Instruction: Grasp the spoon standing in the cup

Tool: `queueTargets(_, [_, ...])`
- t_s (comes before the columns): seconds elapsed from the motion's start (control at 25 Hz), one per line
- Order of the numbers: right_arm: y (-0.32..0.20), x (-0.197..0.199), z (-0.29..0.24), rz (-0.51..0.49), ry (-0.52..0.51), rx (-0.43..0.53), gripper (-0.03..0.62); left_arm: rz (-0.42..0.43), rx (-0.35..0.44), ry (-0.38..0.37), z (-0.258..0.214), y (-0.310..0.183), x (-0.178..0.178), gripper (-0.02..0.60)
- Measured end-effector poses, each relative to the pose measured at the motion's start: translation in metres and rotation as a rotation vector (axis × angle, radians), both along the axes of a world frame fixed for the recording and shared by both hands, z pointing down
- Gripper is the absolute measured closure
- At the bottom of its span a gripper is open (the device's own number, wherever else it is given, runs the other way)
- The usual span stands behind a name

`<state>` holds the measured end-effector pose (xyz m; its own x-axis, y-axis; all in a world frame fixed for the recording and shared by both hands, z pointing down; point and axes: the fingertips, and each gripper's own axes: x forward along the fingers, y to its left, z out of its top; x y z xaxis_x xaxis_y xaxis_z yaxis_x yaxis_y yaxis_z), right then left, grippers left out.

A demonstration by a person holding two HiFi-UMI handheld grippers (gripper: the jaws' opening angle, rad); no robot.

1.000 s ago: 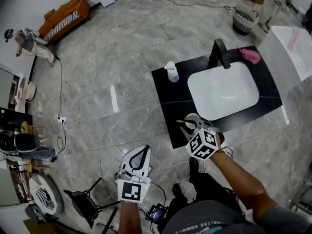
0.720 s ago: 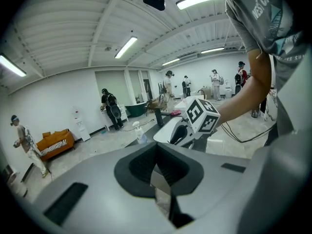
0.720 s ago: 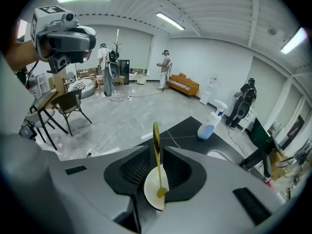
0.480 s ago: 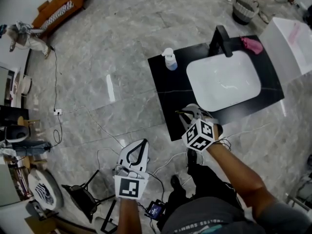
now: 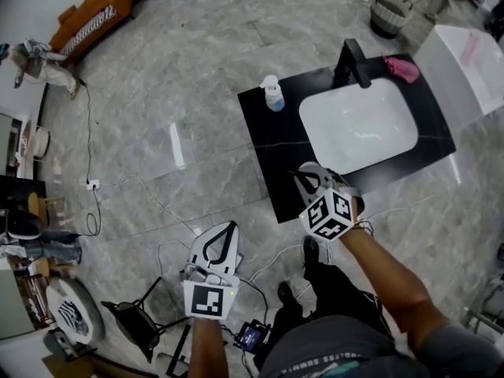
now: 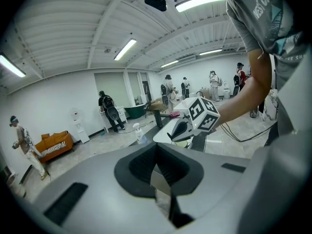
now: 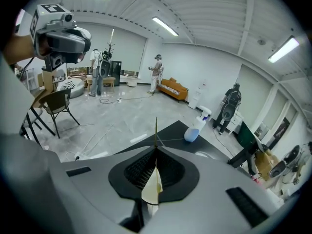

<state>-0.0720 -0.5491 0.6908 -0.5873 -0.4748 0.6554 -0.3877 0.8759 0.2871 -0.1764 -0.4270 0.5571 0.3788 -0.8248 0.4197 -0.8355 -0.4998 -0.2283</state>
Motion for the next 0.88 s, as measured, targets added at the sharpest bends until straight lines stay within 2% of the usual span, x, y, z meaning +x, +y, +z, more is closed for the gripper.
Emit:
queueTargets(0.36, [0.012,0.02,-0.051,0.053,-0.044,0.065,0.56,0.025,0.035,0.015,-0.029,0.011,0.008,0.58])
queueTargets(0.88, [0.06,0.024,-0.153,0.074,-0.141,0.185,0.56,0.071,0.182,-0.053,-0.095,0.054,0.004,0.58])
